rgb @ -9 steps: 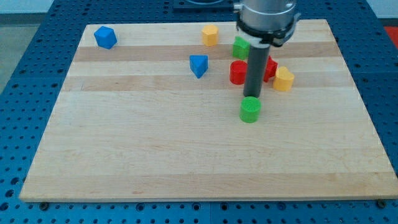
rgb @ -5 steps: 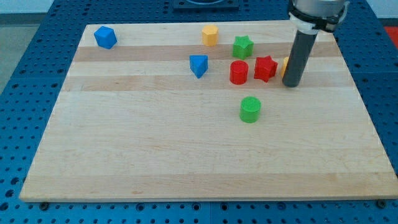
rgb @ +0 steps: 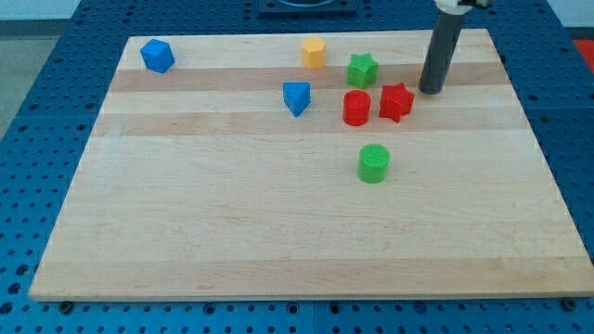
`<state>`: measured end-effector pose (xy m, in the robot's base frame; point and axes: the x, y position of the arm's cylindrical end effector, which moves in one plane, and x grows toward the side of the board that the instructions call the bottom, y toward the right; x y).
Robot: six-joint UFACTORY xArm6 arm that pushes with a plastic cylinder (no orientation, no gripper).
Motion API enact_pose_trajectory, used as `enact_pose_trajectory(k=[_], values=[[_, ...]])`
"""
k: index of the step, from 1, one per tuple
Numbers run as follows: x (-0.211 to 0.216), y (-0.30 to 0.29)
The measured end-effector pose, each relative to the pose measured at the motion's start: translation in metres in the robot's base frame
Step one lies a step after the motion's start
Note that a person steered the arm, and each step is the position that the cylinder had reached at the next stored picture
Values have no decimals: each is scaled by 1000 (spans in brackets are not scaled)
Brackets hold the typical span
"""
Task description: Move the yellow heart to the top right
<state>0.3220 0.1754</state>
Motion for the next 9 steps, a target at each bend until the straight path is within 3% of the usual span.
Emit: enact_pose_trajectory(k=[5, 9], values=[[-53, -19], [-55, 4]])
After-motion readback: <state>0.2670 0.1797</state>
